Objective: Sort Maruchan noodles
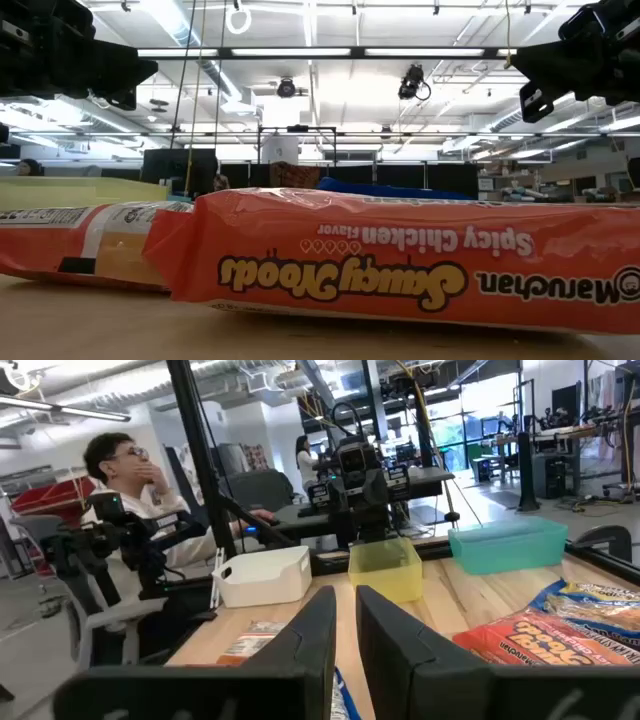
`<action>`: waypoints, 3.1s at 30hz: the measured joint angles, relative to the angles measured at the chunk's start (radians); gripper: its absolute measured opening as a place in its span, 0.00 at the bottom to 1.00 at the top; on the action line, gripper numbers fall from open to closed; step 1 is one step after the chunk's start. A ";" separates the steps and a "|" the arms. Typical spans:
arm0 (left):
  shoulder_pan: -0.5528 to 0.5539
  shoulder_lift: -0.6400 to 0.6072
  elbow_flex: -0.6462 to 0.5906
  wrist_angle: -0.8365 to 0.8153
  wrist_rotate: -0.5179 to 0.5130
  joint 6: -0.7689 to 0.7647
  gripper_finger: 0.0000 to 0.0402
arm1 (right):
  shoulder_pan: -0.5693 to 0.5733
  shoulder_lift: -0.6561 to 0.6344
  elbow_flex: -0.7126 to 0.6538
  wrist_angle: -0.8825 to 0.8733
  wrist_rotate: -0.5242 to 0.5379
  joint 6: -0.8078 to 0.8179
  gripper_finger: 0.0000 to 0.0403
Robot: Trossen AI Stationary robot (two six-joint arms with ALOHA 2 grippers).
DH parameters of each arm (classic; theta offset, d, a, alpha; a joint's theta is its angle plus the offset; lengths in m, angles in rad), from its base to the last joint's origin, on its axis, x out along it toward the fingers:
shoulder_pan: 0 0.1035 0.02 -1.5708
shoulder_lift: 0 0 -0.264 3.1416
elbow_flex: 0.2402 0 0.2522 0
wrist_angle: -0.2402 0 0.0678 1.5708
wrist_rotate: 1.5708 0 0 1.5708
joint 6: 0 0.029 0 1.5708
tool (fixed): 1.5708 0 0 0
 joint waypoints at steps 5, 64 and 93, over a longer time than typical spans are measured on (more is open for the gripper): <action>0.000 0.000 0.000 0.000 0.000 0.000 0.39 | 0.000 0.000 0.000 0.000 0.000 0.000 0.12; 0.000 0.000 0.000 0.000 0.000 0.000 0.39 | -0.002 0.000 0.000 0.138 0.147 0.079 0.12; 0.000 0.000 0.000 0.000 0.000 0.000 0.39 | 0.693 1.462 0.714 0.186 0.533 -0.194 0.13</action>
